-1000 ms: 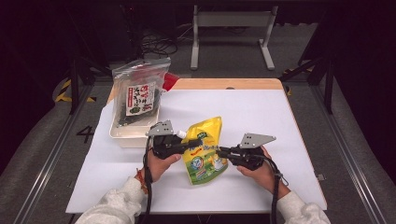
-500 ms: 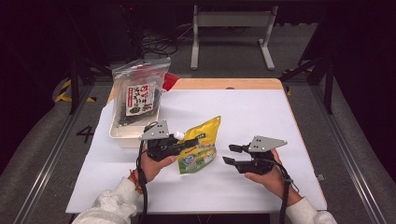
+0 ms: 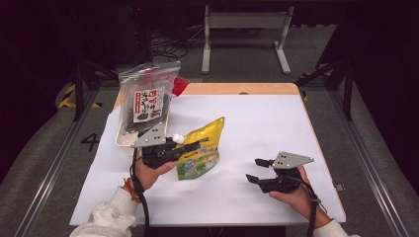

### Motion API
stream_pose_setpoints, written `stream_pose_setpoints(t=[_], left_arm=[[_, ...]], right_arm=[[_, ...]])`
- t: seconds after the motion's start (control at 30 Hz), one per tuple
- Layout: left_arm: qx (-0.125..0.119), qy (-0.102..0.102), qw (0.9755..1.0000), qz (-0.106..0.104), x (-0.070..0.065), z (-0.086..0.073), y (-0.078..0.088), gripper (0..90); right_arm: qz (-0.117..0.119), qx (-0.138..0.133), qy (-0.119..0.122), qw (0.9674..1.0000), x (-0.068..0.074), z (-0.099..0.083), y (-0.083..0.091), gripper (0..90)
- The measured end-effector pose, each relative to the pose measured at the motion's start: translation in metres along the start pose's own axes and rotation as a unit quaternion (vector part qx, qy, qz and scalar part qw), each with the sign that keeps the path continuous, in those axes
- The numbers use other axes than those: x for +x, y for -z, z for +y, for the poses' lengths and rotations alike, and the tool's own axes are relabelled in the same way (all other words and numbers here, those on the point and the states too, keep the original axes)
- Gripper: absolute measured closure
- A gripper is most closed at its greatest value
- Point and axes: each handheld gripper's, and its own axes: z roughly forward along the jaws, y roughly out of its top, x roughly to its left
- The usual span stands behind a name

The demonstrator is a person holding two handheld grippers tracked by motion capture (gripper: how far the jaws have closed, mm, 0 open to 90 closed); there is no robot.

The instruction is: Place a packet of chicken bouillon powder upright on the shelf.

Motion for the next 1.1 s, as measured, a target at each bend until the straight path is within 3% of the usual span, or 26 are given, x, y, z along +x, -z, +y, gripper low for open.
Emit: stream_pose_setpoints(t=[0.2,0.3,0.5,0.63,0.8,1.03,1.1], left_arm=[[-0.005,-0.011,0.9998,0.017,0.004,0.006,0.016,88.3],[-0.014,-0.027,0.9993,0.023,0.006,0.012,0.031,89.1],[-0.030,-0.033,0.9983,0.036,0.013,0.022,0.052,89.1],[-0.035,-0.047,0.9970,0.049,0.020,0.031,0.073,89.1],[-0.032,-0.078,0.9940,0.070,0.035,0.041,0.096,89.2],[-0.024,-0.079,0.9921,0.094,0.060,0.042,0.115,89.0],[-0.023,-0.080,0.9923,0.091,0.066,0.041,0.119,89.0]], right_arm=[[-0.015,0.009,0.009,0.9998,-0.001,-0.003,0.000,32.7],[-0.016,0.018,0.008,0.9997,-0.002,-0.005,-0.004,31.7],[-0.011,0.022,0.005,0.9997,-0.001,-0.006,-0.008,30.8],[-0.011,0.027,0.003,0.9996,-0.001,-0.007,-0.010,30.4],[-0.009,0.034,0.000,0.9994,-0.001,-0.008,-0.014,29.9],[-0.008,0.039,0.002,0.9992,0.000,-0.008,-0.016,28.9],[-0.008,0.039,0.001,0.9992,0.000,-0.009,-0.016,28.9]])
